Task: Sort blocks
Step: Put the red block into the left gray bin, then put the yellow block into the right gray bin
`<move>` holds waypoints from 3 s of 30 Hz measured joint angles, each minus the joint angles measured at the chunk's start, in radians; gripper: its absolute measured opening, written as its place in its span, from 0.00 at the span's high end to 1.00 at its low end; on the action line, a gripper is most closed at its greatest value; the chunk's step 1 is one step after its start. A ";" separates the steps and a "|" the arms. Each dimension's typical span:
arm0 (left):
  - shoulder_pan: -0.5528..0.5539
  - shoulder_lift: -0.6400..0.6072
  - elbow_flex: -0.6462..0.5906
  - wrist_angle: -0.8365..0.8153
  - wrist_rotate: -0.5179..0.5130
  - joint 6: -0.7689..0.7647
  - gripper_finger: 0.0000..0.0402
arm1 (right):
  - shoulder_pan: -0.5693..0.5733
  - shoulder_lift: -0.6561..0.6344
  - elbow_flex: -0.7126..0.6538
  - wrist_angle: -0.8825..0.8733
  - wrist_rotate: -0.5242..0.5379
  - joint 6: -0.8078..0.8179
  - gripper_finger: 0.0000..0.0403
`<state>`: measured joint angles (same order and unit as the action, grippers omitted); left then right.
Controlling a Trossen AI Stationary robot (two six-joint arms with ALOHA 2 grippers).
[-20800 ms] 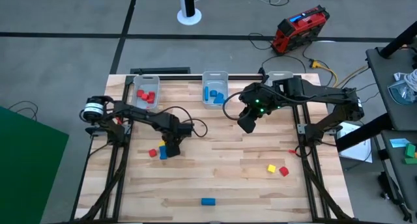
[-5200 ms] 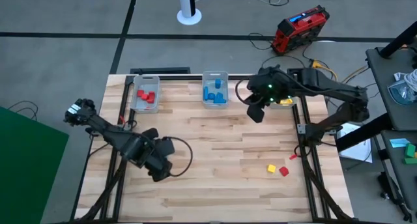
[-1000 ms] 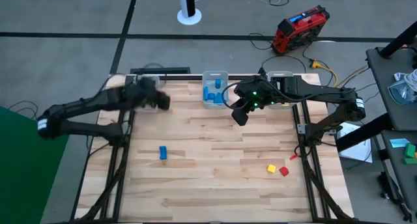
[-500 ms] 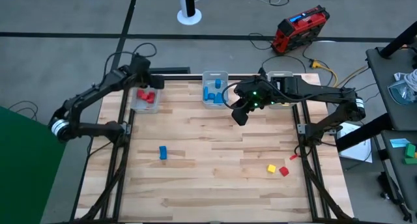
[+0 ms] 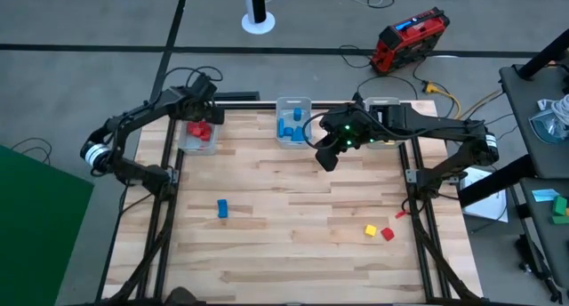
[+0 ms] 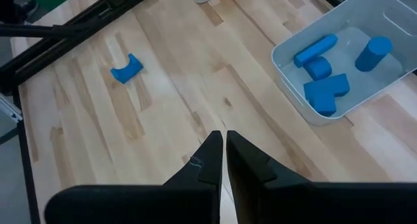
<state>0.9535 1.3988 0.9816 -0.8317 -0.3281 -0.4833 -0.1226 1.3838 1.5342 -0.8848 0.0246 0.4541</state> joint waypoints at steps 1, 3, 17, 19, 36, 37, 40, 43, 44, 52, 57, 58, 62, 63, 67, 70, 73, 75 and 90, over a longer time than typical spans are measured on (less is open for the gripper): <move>0.000 0.009 0.013 -0.009 -0.007 0.001 0.51 | 0.000 0.000 0.000 0.000 0.000 0.003 0.97; 0.000 0.023 0.042 -0.008 -0.014 0.009 0.49 | 0.000 0.000 0.000 0.000 0.000 0.007 0.97; -0.139 -0.009 0.262 -0.181 -0.003 0.011 0.47 | 0.045 0.000 -0.001 -0.254 -0.007 0.106 0.97; -0.202 -0.025 0.276 -0.185 0.002 0.009 0.47 | 0.064 0.000 -0.005 -0.292 -0.007 0.133 0.97; -0.748 -0.072 0.250 -0.188 0.000 -0.155 0.47 | 0.352 -0.112 -0.286 -0.338 -0.063 0.297 0.97; -0.765 -0.072 0.250 -0.188 -0.002 -0.167 0.47 | 0.378 -0.124 -0.311 -0.337 -0.063 0.311 0.97; -0.798 -0.072 0.249 -0.185 -0.002 -0.201 0.47 | 0.455 -0.154 -0.386 -0.330 -0.091 0.357 0.97; -0.814 -0.075 0.250 -0.186 -0.003 -0.218 0.47 | 0.529 -0.178 -0.467 -0.287 -0.162 0.424 0.97; -0.817 -0.075 0.251 -0.186 -0.003 -0.218 0.47 | 0.556 -0.186 -0.493 -0.264 -0.180 0.447 0.97; -0.818 -0.075 0.252 -0.185 -0.003 -0.226 0.47 | 0.774 -0.202 -0.633 -0.071 -0.151 0.523 0.97; -0.818 -0.075 0.252 -0.183 -0.004 -0.229 0.47 | 0.831 -0.192 -0.699 0.065 0.009 0.516 0.97; -0.819 -0.075 0.252 -0.183 -0.004 -0.229 0.47 | 0.832 -0.186 -0.710 0.075 0.028 0.523 0.97; -0.820 -0.075 0.252 -0.182 -0.004 -0.233 0.47 | 0.827 -0.164 -0.745 0.082 0.030 0.536 0.94; -0.820 -0.075 0.252 -0.182 -0.004 -0.233 0.47 | 0.827 -0.159 -0.751 0.081 0.030 0.545 0.91; -0.820 -0.075 0.252 -0.180 -0.004 -0.233 0.47 | 0.827 -0.145 -0.756 0.080 0.032 0.558 0.78; -0.820 -0.075 0.252 -0.179 -0.004 -0.233 0.47 | 0.827 -0.137 -0.756 0.083 0.067 0.556 0.66; -0.820 -0.075 0.252 -0.179 -0.005 -0.233 0.47 | 0.827 -0.137 -0.760 0.084 0.122 0.557 0.53; -0.821 -0.075 0.252 -0.179 -0.005 -0.233 0.47 | 0.822 -0.137 -0.770 0.083 0.136 0.571 0.46; -0.822 -0.075 0.250 -0.178 -0.006 -0.233 0.47 | 0.816 -0.111 -0.850 0.173 0.079 0.584 0.23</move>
<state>0.1310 1.3239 1.2320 -1.0100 -0.3342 -0.7166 0.6933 1.2730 0.6840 -0.7122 0.1032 1.0378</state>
